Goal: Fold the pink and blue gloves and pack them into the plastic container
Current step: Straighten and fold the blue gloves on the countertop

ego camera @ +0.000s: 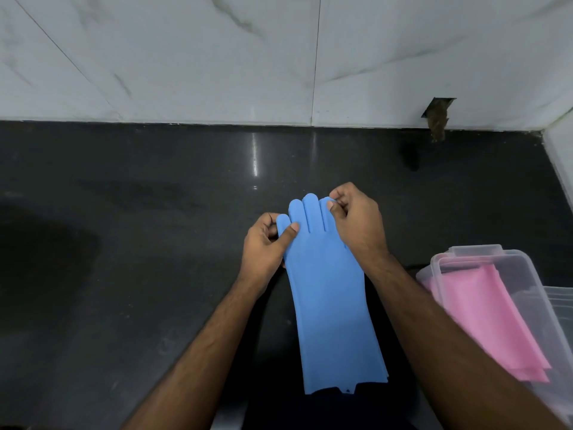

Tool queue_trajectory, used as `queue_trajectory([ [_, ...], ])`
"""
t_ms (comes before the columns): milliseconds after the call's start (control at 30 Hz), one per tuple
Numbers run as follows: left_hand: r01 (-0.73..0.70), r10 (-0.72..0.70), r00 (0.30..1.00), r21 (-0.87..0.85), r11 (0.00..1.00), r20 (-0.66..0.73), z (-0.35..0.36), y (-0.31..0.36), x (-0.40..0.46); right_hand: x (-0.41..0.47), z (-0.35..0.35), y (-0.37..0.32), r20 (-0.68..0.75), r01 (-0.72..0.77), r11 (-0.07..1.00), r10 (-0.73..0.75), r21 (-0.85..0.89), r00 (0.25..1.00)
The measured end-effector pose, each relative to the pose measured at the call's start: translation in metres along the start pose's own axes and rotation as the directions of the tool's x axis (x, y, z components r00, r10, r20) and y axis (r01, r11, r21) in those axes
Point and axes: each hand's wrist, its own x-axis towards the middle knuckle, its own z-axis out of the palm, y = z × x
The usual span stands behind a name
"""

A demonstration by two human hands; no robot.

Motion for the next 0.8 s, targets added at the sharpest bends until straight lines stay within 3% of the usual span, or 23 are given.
queue_trajectory([
  [200, -0.087, 0.087, 0.996, -0.011, 0.996, 0.004, -0.001, -0.01, -0.003, -0.006, 0.002, -0.001, -0.082, 0.142, 0.99, -0.143, -0.015, 0.986],
  [400, -0.065, 0.064, 0.998, -0.016, 0.998, -0.014, 0.0, -0.009, -0.002, 0.003, 0.006, 0.0, 0.021, 0.055, 0.992, -0.053, -0.11, 0.998],
  [533, -0.074, 0.074, 0.997, -0.016, 0.997, -0.022, 0.0, -0.009, -0.003, 0.01, 0.002, -0.009, -0.028, 0.187, 0.963, -0.197, -0.196, 0.98],
  [700, -0.068, 0.067, 0.998, -0.007, 0.998, -0.016, -0.001, -0.01, -0.001, 0.026, 0.003, -0.026, 0.318, 0.336, 0.905, -0.248, -0.26, 0.915],
  [800, -0.08, 0.08, 0.997, 0.01, 0.997, -0.014, -0.002, -0.01, -0.002, 0.027, 0.0, -0.027, 0.302, 0.346, 0.903, -0.266, -0.254, 0.915],
])
